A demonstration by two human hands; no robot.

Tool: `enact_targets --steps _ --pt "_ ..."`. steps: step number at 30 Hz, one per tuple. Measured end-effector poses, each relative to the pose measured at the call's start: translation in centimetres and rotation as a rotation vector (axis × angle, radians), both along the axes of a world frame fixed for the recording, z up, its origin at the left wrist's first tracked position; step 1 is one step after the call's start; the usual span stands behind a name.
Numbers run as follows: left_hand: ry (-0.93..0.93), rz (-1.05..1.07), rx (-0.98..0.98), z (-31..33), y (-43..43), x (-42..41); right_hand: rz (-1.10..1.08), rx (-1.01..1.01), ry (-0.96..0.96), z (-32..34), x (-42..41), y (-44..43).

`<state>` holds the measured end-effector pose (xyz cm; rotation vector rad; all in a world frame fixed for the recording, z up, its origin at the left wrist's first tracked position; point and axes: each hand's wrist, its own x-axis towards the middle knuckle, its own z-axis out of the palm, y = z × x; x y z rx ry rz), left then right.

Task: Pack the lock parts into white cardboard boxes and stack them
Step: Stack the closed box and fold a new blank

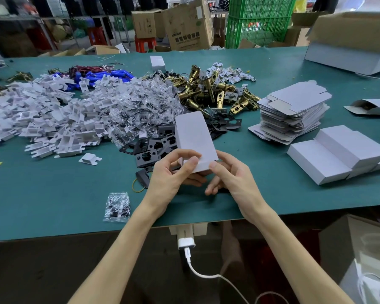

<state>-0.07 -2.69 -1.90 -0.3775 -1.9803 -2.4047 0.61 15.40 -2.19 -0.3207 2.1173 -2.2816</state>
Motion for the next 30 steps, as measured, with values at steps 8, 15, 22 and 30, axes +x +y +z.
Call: enact_targets --steps 8,15,22,30 --pt "0.011 0.028 -0.026 0.02 -0.02 -0.04 0.035 0.065 0.082 0.52 0.59 -0.37" --pt "0.010 0.012 -0.012 0.04 -0.03 -0.05 0.019 0.075 0.055 0.57 0.48 -0.45" --pt "0.008 0.023 0.010 0.11 -0.09 -0.01 0.034 0.095 0.056 0.62 0.56 -0.49" --pt "0.001 0.030 -0.001 -0.06 -0.07 -0.09 0.023 0.069 0.071 0.69 0.68 -0.50"
